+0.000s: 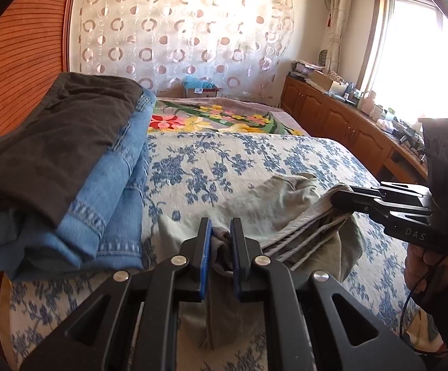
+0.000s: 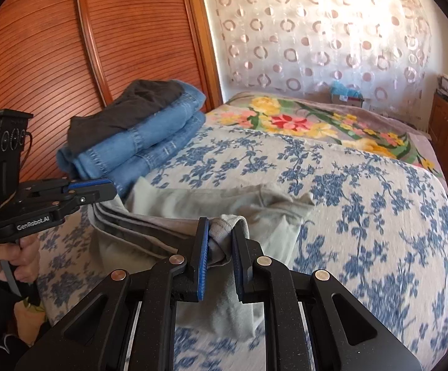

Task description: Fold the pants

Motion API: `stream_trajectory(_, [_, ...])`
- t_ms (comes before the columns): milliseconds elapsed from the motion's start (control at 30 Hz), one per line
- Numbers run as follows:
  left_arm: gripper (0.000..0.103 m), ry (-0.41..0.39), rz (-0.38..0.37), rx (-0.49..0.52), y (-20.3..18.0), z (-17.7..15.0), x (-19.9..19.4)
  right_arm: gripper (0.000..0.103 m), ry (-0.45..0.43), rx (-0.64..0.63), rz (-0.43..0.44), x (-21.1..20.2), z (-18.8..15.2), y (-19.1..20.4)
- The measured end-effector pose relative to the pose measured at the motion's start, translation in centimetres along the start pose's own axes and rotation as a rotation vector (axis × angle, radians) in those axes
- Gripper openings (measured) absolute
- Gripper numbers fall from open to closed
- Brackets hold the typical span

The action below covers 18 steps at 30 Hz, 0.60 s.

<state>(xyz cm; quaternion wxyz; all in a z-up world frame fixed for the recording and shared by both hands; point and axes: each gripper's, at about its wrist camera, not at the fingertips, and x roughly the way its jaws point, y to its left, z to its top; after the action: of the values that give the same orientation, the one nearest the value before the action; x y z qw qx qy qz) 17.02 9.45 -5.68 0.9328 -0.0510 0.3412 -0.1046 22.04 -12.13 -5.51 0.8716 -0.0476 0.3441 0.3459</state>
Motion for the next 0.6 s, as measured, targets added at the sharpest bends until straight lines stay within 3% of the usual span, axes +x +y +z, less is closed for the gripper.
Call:
stream_trajectory(333, [0.012, 0.029, 0.055, 0.018, 0.7, 1.4, 2.7, 0.012, 0.034, 0.01, 0.001, 3.5, 1.6, -1.9])
stream_trajectory(433, [0.014, 0.051, 0.063, 0.036, 0.6, 1.2, 2.8, 0.028, 0.035, 0.026, -0.013, 3.5, 1.7, -2.5])
stream_trajectory(500, [0.023, 0.05, 0.056, 0.037, 0.5, 1.1, 2.5, 0.036, 0.033, 0.035, -0.018, 3.3, 1.7, -3.0])
stream_trajectory(600, [0.045, 0.037, 0.059, 0.044, 0.6, 0.9, 1.9, 0.036, 0.032, 0.038, -0.015, 2.6, 1.6, -3.5])
